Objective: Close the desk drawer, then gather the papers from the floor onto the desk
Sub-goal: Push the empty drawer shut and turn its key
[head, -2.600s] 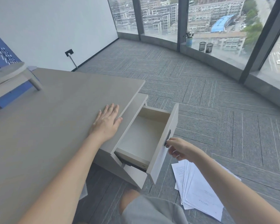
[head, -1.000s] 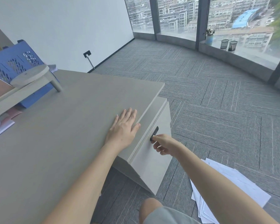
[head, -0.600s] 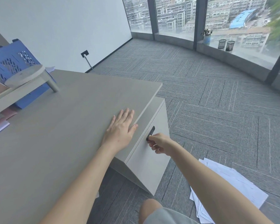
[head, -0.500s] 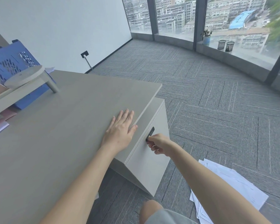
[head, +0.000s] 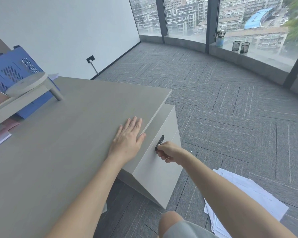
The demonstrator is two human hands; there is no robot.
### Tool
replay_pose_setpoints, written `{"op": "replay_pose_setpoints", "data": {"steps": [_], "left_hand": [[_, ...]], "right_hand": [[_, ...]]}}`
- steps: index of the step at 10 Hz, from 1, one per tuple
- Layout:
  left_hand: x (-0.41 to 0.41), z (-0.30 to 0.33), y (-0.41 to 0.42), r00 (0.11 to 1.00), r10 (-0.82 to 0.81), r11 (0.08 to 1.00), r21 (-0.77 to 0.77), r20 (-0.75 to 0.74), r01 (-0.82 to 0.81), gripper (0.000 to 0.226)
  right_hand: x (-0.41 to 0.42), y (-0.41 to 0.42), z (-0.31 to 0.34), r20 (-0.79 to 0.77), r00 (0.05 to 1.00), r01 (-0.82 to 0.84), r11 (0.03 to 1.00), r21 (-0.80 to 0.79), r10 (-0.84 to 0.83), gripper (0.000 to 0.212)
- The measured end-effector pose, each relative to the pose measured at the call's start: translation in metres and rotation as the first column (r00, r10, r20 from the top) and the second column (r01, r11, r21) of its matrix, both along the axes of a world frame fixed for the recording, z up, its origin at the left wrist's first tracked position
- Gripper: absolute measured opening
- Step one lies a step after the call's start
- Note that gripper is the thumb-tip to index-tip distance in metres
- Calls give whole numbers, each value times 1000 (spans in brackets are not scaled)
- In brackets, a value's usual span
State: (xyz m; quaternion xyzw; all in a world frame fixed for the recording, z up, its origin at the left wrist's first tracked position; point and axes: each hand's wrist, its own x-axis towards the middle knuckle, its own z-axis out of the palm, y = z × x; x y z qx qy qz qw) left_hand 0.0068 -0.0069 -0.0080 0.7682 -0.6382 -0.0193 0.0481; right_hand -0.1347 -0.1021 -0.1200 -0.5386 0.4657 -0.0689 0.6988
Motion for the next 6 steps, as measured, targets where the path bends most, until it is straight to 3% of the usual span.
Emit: {"op": "replay_pose_setpoints", "data": {"steps": [3,5,6], "left_hand": [[0,0,1,1000,0,1000,-5,-6,0,61],[0,0,1,1000,-1,1000,-2,-2,1,61],[-2,1,2,1000,0,1000,-10,7,0,60]], "right_hand": [[2,5,-7,-61,997,-69,957,-283,54,26],[3,9,-15,-228,973,-154,819,-553,29,31],[1,14,-20,-296,955,-210,693,-690,-5,28]]}}
